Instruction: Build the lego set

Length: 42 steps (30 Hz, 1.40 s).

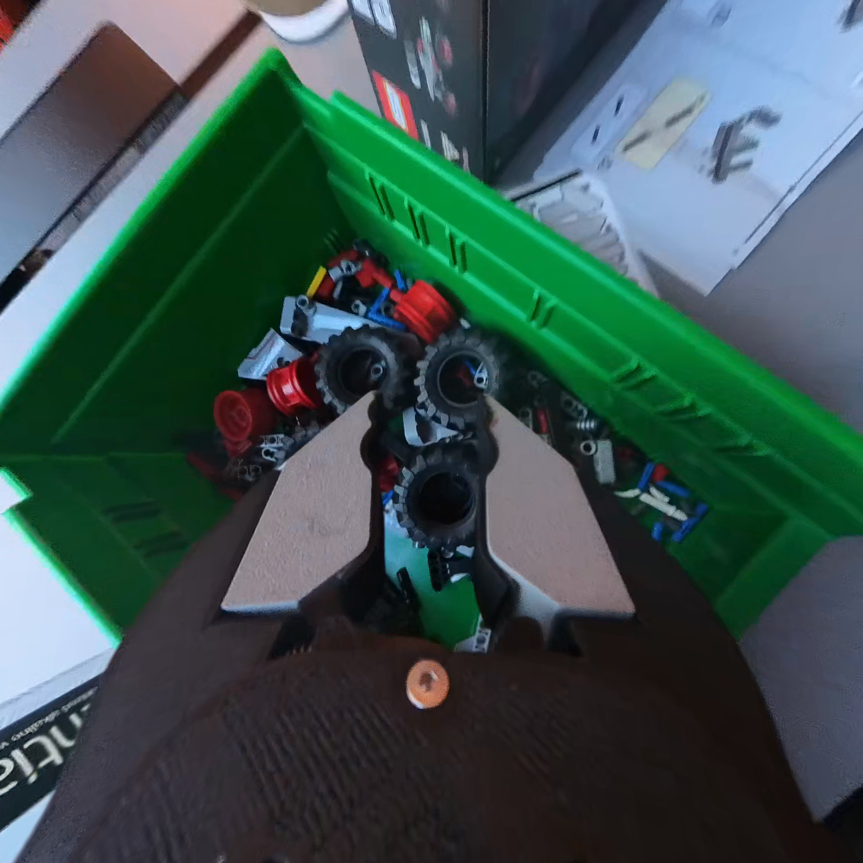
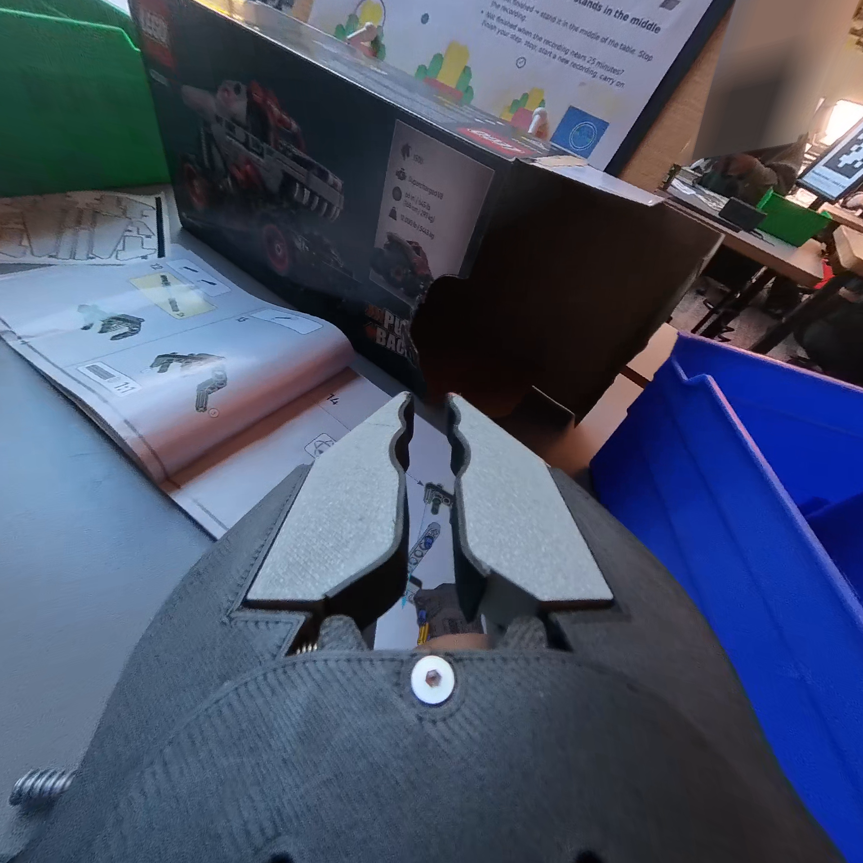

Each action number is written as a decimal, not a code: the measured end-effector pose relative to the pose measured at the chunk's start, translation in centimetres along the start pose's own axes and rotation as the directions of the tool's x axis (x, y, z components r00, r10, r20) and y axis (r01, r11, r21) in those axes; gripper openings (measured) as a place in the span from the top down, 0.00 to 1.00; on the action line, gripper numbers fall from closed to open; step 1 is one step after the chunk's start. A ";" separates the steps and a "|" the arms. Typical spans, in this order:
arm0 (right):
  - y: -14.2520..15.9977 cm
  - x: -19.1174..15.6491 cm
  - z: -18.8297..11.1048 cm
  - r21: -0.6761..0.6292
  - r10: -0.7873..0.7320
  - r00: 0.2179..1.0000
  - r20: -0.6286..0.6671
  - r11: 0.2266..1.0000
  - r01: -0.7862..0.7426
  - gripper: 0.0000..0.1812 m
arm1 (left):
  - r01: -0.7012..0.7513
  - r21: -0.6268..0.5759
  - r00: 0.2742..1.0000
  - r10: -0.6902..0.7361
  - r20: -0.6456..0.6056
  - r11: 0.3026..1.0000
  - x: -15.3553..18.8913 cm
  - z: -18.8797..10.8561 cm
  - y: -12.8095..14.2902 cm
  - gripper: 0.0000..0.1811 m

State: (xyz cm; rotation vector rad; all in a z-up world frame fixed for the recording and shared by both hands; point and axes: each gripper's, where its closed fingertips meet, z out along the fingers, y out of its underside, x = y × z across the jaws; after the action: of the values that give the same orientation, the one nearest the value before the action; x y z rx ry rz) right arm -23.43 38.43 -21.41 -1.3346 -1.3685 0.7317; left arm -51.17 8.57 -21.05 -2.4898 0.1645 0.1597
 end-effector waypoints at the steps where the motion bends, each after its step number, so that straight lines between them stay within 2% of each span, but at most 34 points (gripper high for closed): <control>1: 0.0 0.1 0.1 -0.001 -0.001 1.000 -0.006 1.000 0.001 0.95 | -0.013 -0.031 1.000 0.014 0.014 0.999 0.0 0.3 0.6 0.80; 4: 0.0 0.4 0.1 -0.003 0.007 1.000 -0.014 1.000 -0.007 0.95 | -0.048 -0.127 0.996 0.058 0.070 0.991 0.0 0.0 2.9 0.79; 6: 0.0 0.4 0.1 -0.001 0.011 1.000 -0.015 1.000 -0.011 0.95 | -0.099 -0.148 0.990 0.112 0.083 0.984 1.0 -1.1 3.9 0.81; 10: 0.1 0.3 0.2 -0.004 0.006 1.000 -0.006 1.000 -0.006 0.95 | -0.138 -0.220 0.990 0.139 -0.011 0.966 4.1 -2.0 6.8 0.86; 15: 0.0 0.0 0.2 -0.002 -0.010 1.000 0.011 1.000 0.010 0.95 | -0.119 -0.321 0.993 0.105 -0.061 0.939 5.3 -1.3 9.2 0.86; 22: -0.1 -0.5 0.0 0.009 -0.025 0.999 0.025 1.000 0.025 0.96 | -0.082 -0.356 0.997 0.077 -0.027 0.931 5.1 -0.9 9.6 0.85; 27: -0.1 -0.7 0.1 0.005 -0.025 0.999 0.034 1.000 0.025 0.97 | -0.070 -0.324 0.997 0.070 -0.010 0.943 5.2 -1.5 9.1 0.86; 35: -0.2 -0.8 0.2 0.008 -0.008 0.998 0.054 1.000 0.007 0.97 | -0.039 -0.338 0.999 0.040 -0.005 0.940 4.5 -1.5 9.2 0.87; 42: -0.3 -1.3 0.0 0.019 -0.015 0.996 0.087 1.000 0.014 0.98 | 0.010 -0.315 1.000 -0.005 0.019 0.949 3.6 -2.6 8.4 0.92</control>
State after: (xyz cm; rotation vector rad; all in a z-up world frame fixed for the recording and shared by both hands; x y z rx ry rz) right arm -23.76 37.09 -21.46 -1.2902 -1.4358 0.7989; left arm -48.76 0.02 -24.52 -2.8065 0.1301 0.2197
